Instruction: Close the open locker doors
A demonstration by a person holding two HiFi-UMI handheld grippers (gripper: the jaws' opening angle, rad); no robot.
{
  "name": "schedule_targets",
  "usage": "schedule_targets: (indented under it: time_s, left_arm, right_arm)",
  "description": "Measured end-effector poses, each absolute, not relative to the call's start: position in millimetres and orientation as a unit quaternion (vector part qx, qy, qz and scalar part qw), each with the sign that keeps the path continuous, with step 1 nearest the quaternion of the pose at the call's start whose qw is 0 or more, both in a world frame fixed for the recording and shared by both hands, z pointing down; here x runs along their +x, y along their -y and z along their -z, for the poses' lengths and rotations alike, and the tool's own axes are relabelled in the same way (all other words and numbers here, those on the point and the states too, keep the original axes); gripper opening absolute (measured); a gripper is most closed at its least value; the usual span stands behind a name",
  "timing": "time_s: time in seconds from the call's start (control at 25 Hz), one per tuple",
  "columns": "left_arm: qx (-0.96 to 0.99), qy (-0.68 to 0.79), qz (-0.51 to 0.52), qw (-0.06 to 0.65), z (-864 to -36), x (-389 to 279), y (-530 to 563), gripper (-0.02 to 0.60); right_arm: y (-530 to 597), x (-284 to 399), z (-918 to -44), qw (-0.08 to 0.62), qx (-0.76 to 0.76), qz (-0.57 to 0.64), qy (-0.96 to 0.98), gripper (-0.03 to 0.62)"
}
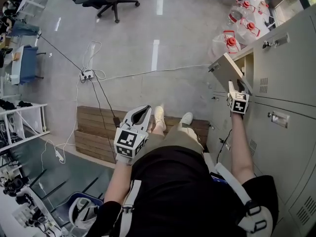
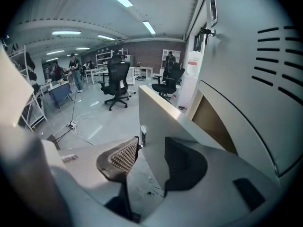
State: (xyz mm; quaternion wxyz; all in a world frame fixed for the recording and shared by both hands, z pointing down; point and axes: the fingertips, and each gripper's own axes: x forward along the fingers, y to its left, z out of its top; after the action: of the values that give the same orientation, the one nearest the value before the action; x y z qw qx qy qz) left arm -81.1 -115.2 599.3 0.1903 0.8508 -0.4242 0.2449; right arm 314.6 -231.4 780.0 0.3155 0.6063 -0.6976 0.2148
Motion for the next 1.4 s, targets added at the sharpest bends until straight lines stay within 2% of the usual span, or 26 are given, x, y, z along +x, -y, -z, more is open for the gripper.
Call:
schedule_targets:
  time_s: [0.44,0.8,1.4]
  left_arm:
    - [0.840,0.439,-0.252,0.193,-604.7,-95.1,121.3,0.008]
    - [0.837,0.444,-0.259,0.188,-600.9,-94.1,118.8,0.008]
    - [0.832,0.451,-0.261,0.189,-603.5,-100.7,114.4,0.008]
  right_arm:
    - [237.7,341.5,-792.5,0.338,0.627,-0.210,0.670,0.190]
    - [248.7,351.1,-797.4,0.314,0.656,-0.235,0.645,0.247]
    - [260.1,365.1,-798.8,0.293,0.700,-0.264,0.595,0.288]
